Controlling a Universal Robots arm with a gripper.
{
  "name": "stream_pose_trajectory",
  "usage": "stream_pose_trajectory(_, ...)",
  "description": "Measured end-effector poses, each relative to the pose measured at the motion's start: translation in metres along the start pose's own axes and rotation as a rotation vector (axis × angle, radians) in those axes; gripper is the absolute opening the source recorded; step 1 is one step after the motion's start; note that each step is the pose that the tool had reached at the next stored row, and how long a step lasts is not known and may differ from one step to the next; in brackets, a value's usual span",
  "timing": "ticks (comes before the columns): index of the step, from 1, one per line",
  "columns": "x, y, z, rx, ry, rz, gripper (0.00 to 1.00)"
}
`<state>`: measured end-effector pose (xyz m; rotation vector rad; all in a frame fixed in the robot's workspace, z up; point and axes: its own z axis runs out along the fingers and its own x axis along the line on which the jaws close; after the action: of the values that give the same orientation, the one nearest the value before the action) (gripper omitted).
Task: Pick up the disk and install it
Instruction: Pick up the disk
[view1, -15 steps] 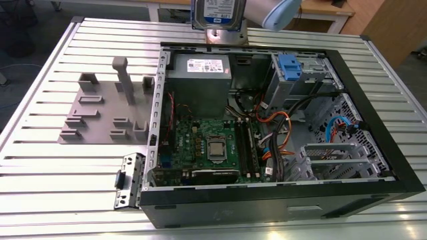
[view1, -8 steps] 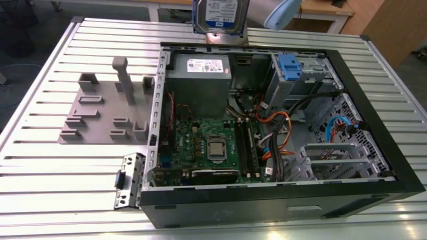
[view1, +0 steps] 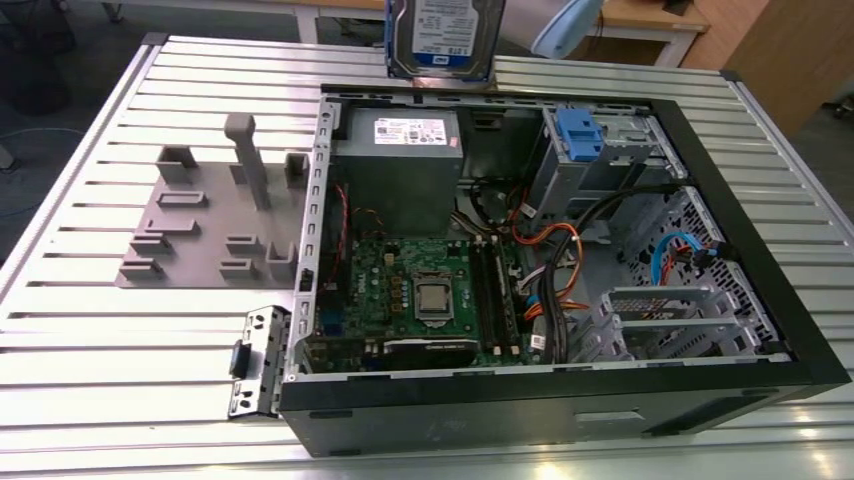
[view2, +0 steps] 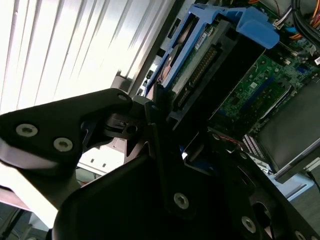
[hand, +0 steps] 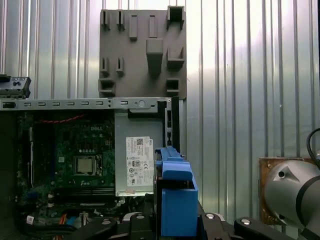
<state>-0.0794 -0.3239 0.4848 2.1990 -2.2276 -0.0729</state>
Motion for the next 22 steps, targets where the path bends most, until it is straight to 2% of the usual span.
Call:
stream_pose_trajectory(10,0.0198,-0.0013,-0.0005,-0.0001,0.0001,0.0,0.36)
stream_pose_trajectory(22,0.0332,-0.003,-0.0007,-0.0001,0.0,0.0,0.36)
